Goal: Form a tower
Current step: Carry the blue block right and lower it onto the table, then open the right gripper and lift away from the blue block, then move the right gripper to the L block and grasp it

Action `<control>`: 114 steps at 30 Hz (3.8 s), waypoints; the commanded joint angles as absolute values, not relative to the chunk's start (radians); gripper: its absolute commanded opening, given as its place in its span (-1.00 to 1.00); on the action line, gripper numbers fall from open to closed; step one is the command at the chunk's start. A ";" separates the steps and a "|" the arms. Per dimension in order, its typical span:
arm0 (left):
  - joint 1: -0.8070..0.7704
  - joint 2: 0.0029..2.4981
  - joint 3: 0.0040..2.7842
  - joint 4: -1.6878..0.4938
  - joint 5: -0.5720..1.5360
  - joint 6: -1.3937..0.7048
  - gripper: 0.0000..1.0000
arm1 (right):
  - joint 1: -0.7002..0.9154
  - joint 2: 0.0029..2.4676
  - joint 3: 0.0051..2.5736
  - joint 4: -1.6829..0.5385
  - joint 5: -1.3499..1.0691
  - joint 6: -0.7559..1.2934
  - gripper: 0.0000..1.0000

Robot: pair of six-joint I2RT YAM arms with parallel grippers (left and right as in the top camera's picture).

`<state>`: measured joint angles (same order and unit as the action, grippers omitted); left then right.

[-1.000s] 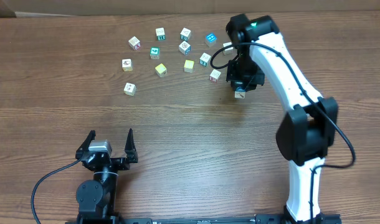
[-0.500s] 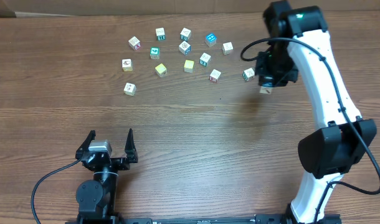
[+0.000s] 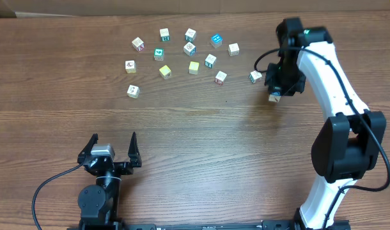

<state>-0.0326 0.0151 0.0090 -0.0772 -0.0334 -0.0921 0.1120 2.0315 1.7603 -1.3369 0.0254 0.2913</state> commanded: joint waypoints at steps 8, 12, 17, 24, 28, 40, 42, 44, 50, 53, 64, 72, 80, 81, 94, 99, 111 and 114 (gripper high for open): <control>-0.036 0.006 0.005 -0.075 -0.032 -0.064 1.00 | 0.110 2.002 1.544 -1.079 0.081 0.204 -0.70; -0.036 0.006 0.005 -0.074 -0.032 -0.064 0.99 | 0.110 2.003 1.475 -1.011 0.082 0.204 -0.63; -0.036 0.006 0.005 -0.075 -0.032 -0.064 1.00 | 0.110 2.003 1.416 -0.957 0.082 0.204 -0.55; -0.036 0.006 0.005 -0.074 -0.032 -0.064 0.99 | 0.110 2.003 1.413 -0.947 0.081 0.205 -0.14; -0.036 0.006 0.005 -0.075 -0.032 -0.064 0.99 | 0.110 2.003 1.413 -0.946 0.082 0.205 0.01; -0.036 0.006 0.005 -0.075 -0.032 -0.064 0.99 | 0.110 2.003 1.466 -0.942 0.093 0.208 -0.01; -0.036 0.006 0.005 -0.075 -0.032 -0.064 0.99 | 0.110 2.003 1.551 -0.981 0.093 0.208 -0.01; -0.036 0.006 0.005 -0.075 -0.032 -0.064 0.99 | 0.110 2.003 1.671 -1.042 0.093 0.208 -0.01; -0.036 0.006 0.005 -0.074 -0.032 -0.064 0.99 | 0.111 2.003 2.093 -1.127 0.009 0.207 -0.02; -0.036 0.006 0.005 -0.074 -0.032 -0.064 0.99 | 0.112 2.003 2.157 -1.089 -0.038 0.206 -0.02; -0.036 0.006 0.005 -0.074 -0.032 -0.064 0.99 | 0.170 2.075 2.160 -0.943 -0.046 0.147 0.00; -0.036 0.006 0.005 -0.074 -0.032 -0.064 0.99 | 0.211 2.219 2.159 -0.887 -0.046 0.102 0.01; -0.036 0.006 0.005 -0.075 -0.032 -0.064 0.99 | 0.229 2.377 2.159 -0.825 -0.043 -0.010 0.09; -0.036 0.006 0.005 -0.074 -0.032 -0.064 1.00 | 0.229 2.389 2.159 -0.815 -0.037 -0.009 0.10; -0.036 0.006 0.005 -0.075 -0.032 -0.064 1.00 | 0.229 2.476 2.159 -0.728 -0.002 -0.009 0.10; -0.036 0.006 0.005 -0.075 -0.032 -0.064 0.99 | 0.229 2.495 2.159 -0.707 -0.002 -0.009 0.09; -0.036 0.006 0.005 -0.074 -0.032 -0.064 1.00 | 0.229 2.538 2.159 -0.653 -0.002 -0.009 0.04; -0.036 0.006 0.005 -0.074 -0.032 -0.064 1.00 | 0.229 2.538 2.159 -0.651 -0.002 -0.009 -0.09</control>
